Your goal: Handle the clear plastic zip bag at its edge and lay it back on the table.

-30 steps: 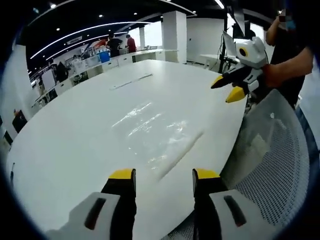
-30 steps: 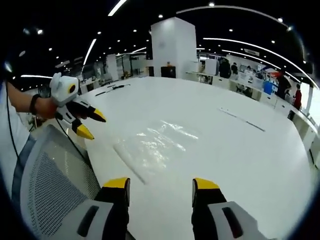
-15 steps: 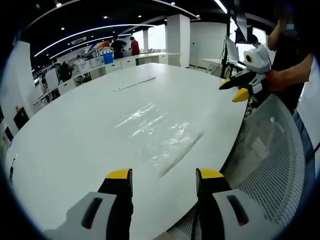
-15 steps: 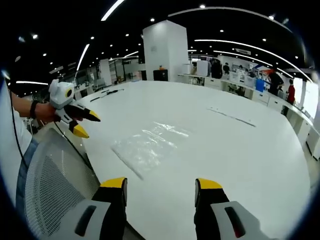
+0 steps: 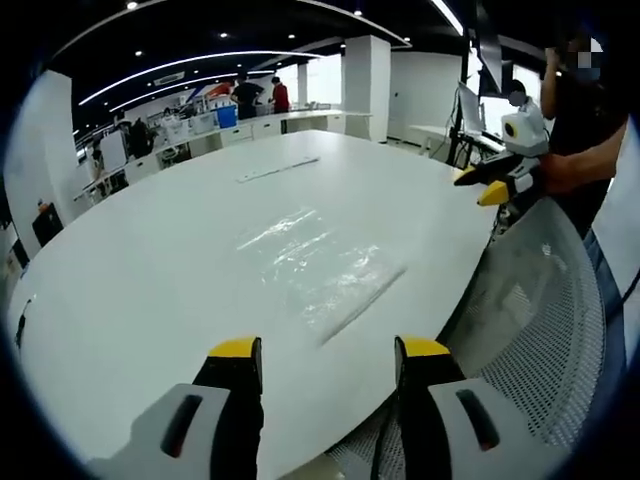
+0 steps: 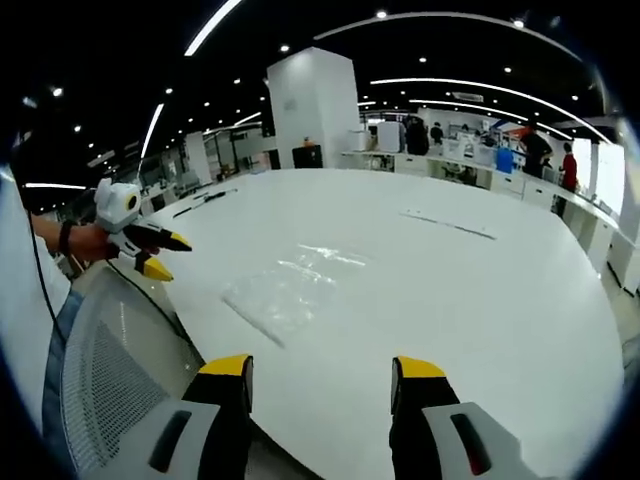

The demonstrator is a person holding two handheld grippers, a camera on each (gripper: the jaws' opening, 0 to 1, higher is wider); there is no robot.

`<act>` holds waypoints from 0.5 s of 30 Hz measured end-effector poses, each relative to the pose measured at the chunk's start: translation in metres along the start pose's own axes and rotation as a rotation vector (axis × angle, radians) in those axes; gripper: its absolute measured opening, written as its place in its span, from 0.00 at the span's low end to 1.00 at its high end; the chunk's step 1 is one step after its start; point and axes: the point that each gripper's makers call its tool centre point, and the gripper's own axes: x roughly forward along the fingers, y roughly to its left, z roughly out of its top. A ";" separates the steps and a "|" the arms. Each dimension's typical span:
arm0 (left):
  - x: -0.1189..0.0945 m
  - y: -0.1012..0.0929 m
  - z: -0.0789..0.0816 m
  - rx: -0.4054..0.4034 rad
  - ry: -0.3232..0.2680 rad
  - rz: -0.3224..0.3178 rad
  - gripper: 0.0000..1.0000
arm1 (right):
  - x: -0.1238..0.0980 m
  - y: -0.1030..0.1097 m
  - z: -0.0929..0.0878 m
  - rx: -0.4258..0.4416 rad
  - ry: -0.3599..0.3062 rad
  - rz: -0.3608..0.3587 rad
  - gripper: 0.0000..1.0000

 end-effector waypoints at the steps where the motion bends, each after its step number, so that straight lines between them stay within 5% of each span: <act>1: 0.000 0.000 0.000 0.000 -0.001 0.002 0.52 | -0.001 0.000 -0.001 0.006 0.002 -0.003 0.54; 15: -0.006 -0.005 0.003 -0.067 -0.043 0.001 0.54 | -0.010 -0.001 -0.005 0.052 -0.042 -0.038 0.55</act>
